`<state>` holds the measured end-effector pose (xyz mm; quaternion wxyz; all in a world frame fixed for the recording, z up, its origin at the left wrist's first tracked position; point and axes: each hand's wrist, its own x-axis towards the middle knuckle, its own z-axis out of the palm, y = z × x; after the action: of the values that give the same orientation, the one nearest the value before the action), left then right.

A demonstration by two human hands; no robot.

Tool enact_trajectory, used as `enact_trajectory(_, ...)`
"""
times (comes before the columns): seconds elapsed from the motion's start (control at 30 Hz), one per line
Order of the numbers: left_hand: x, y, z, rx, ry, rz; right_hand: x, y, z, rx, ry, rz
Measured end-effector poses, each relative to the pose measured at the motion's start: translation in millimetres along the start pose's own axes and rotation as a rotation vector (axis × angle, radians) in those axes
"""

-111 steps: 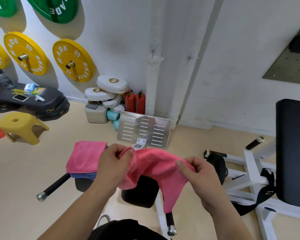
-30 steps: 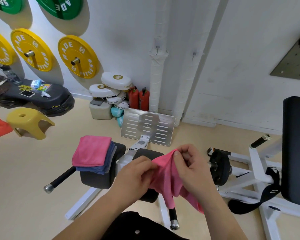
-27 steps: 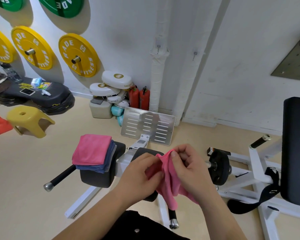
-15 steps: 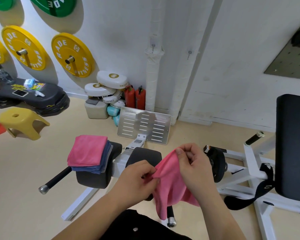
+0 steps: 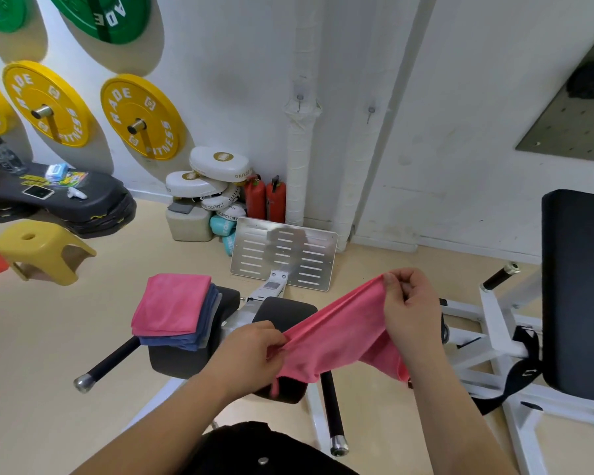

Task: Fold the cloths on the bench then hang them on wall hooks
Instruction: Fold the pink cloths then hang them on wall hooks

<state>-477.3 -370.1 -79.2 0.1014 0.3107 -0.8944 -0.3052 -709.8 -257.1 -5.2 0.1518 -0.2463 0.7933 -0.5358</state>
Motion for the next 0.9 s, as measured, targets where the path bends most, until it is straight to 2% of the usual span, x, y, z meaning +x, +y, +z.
enact_trajectory(0.2, 13, -1, -44, -0.034, 0.069, -0.012, 25, 9, -16, 0.062, 0.131, 0.015)
enact_trajectory(0.33, 21, 5, -80, -0.053, 0.136, -0.049, 31, 16, -22, 0.112, 0.130, 0.056)
enact_trajectory(0.43, 28, 18, -102, -0.317, 0.247, -0.191, 30, 16, -27, 0.147, 0.137, 0.060)
enact_trajectory(0.53, 30, 23, -118, -0.504, 0.335, -0.242, 29, 10, -31, 0.132, 0.161, -0.026)
enact_trajectory(0.67, 26, 16, -114, -0.406, 0.211, -0.307, 20, 14, -23, 0.023, 0.046, 0.004)
enact_trajectory(0.8, 21, 13, -114, -0.638, 0.267, -0.308, 15, 24, -24, 0.018, 0.066, 0.005)
enact_trajectory(0.9, 19, 6, -110, -0.655, 0.184, -0.338, 10, 36, -21, -0.018, -0.002, 0.056)
